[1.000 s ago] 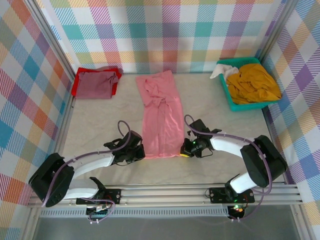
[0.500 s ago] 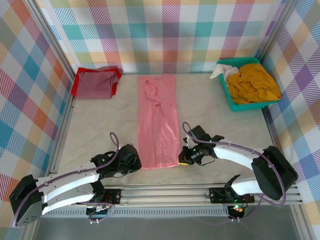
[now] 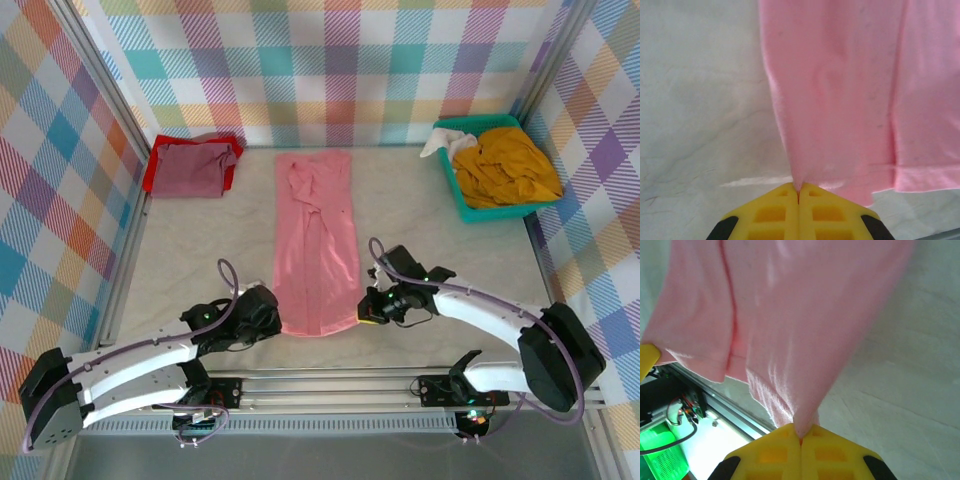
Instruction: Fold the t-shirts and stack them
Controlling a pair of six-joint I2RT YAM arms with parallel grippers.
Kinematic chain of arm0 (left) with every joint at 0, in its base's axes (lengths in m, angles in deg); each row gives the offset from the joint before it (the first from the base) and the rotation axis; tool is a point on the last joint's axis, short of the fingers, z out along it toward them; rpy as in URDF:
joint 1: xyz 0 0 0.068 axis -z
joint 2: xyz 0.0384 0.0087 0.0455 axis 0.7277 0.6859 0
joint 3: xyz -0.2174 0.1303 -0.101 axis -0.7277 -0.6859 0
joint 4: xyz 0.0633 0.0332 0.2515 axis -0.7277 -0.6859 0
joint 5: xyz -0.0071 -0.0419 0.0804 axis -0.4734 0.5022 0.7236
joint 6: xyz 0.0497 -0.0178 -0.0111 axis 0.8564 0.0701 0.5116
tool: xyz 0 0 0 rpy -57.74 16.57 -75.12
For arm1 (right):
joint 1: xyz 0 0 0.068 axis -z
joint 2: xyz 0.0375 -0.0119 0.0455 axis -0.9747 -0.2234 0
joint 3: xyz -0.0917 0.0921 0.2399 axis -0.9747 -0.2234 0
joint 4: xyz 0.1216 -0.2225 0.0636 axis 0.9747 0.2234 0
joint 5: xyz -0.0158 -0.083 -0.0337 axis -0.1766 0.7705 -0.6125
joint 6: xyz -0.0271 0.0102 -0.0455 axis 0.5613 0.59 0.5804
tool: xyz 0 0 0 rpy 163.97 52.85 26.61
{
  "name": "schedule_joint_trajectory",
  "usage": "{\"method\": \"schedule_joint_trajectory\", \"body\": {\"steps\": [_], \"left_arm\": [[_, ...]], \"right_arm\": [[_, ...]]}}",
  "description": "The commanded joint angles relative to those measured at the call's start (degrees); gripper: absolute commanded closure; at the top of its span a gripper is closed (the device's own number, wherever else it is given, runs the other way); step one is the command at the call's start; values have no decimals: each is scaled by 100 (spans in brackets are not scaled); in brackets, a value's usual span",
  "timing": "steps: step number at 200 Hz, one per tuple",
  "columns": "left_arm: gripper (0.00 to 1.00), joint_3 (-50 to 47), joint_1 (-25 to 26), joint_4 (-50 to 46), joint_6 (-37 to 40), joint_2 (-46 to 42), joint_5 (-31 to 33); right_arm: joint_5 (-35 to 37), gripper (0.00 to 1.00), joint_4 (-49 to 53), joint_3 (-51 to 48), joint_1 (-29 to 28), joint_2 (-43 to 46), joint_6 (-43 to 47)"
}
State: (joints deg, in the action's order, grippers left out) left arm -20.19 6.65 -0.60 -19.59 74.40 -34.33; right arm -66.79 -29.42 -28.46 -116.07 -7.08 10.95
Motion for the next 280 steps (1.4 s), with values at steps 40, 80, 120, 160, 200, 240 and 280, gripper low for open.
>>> {"method": "schedule_joint_trajectory", "body": {"steps": [40, 80, 120, 160, 200, 240, 280], "left_arm": [[100, 637, -1242, 487, 800, 544, -210], [100, 1460, -1968, 988, 1569, 1652, -399], [100, 2299, -2627, 1239, 2253, 2697, -537], [100, 3042, -2986, 1424, 2705, 3664, -728], [100, 3464, -3110, 1485, 2883, 4273, -784], [100, 3725, -3198, 1517, 2947, 4715, -722], [100, 4364, -3348, 1533, 3083, 5419, -724]], "right_arm": [[302, 100, 235, 1157, 462, -653, 360], [347, 100, 220, 2011, 881, -1416, 610], [301, 100, 126, 2793, 1237, -2214, 955], [224, 100, 139, 3573, 1383, -2941, 1099], [221, 100, 148, 3974, 1505, -3318, 1062], [234, 100, 133, 4205, 1662, -3596, 1023], [250, 99, 242, 4818, 1807, -4080, 982]]}}
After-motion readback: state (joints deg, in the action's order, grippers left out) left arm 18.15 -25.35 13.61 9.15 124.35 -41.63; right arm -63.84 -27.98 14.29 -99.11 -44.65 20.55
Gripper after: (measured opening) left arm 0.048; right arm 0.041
